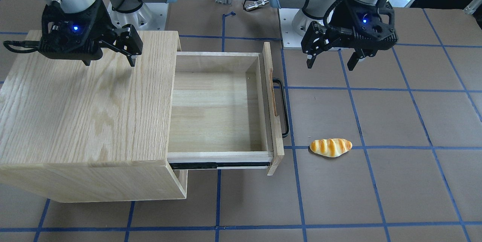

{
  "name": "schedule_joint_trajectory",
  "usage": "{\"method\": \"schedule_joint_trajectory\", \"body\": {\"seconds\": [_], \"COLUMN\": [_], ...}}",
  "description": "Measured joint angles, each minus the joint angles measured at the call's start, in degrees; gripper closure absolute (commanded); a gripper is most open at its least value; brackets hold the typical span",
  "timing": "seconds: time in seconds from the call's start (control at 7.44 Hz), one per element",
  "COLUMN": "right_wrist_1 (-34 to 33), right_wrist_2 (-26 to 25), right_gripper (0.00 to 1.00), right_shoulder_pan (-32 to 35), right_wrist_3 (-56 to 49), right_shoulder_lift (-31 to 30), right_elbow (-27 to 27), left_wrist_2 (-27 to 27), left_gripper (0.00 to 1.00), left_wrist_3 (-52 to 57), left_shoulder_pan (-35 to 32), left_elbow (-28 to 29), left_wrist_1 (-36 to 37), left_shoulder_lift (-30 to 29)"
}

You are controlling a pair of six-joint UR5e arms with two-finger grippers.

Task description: Open upper drawer

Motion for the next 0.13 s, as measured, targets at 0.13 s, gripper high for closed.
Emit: {"method": "schedule_joint_trajectory", "body": {"seconds": [0.13], "right_wrist_1": [0.0], "right_wrist_2": [0.0], "right_gripper": [0.0], "right_shoulder_pan": [0.0], "right_wrist_3": [0.0], "right_shoulder_lift": [0.0], "right_elbow": [0.0], "left_wrist_2": [0.0], "left_gripper": [0.0], "left_wrist_3": [0.0], "left_shoulder_pan": [0.0], "left_elbow": [-0.4], "left_wrist_1": [0.0], "left_shoulder_lift": [0.2]}}
